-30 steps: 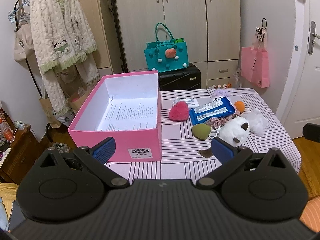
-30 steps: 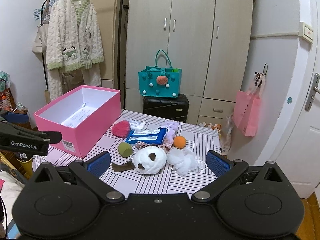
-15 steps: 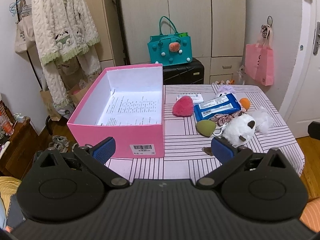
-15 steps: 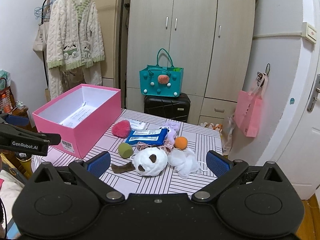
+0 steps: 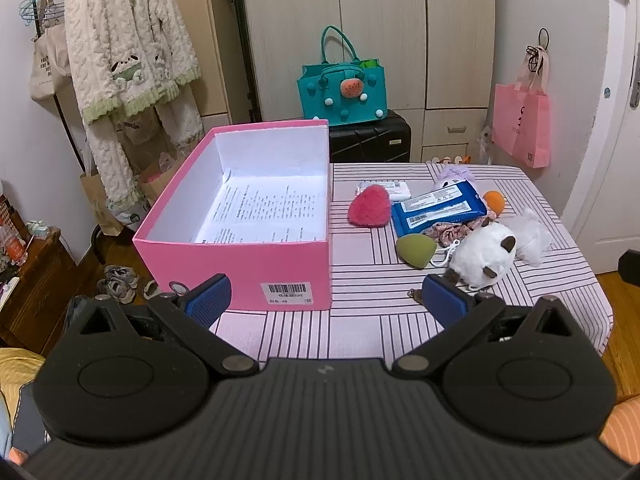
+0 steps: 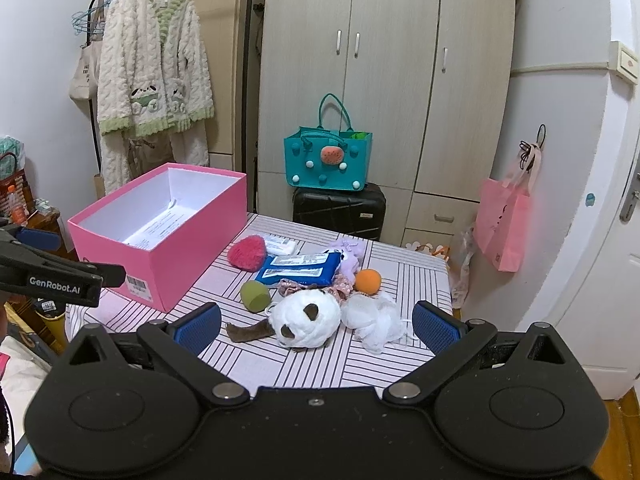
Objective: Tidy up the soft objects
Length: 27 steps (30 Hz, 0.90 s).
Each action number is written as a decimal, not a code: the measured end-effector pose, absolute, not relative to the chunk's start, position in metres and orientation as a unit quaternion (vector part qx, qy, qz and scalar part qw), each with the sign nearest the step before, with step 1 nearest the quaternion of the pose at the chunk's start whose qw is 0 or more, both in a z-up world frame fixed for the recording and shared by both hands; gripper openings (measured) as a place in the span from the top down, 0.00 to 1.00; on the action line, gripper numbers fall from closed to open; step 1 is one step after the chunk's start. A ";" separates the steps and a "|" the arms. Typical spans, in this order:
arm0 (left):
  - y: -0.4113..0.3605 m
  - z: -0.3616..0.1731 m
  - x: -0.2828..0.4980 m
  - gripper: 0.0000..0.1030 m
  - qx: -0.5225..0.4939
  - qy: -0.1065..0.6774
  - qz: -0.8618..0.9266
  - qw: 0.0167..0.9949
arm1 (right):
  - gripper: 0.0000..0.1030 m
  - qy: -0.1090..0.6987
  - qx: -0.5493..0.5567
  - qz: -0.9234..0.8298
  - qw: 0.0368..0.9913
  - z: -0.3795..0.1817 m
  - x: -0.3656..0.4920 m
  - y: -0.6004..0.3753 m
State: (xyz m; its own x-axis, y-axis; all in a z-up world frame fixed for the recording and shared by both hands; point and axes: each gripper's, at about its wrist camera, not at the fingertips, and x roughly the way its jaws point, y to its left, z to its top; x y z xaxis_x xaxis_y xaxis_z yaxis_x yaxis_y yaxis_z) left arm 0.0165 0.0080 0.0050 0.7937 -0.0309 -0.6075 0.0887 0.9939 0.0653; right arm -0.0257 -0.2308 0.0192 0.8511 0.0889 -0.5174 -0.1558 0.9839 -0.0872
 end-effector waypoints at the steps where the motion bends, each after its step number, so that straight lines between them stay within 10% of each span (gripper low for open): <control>1: 0.008 0.005 0.017 0.00 0.045 0.320 -0.031 0.946 | 0.00 0.266 -0.063 0.064 0.960 0.019 -0.026 -0.231; 27: 0.006 0.005 0.019 0.00 0.051 0.326 -0.030 0.943 | 0.00 0.271 -0.063 0.070 0.958 0.028 -0.024 -0.241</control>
State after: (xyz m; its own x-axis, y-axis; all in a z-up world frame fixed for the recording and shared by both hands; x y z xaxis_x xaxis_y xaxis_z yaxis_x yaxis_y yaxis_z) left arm 0.0189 0.0056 0.0047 0.7851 -0.0224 -0.6190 0.0896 0.9929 0.0777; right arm -0.0238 -0.2410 0.0275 0.8436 0.1000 -0.5276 -0.1685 0.9822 -0.0831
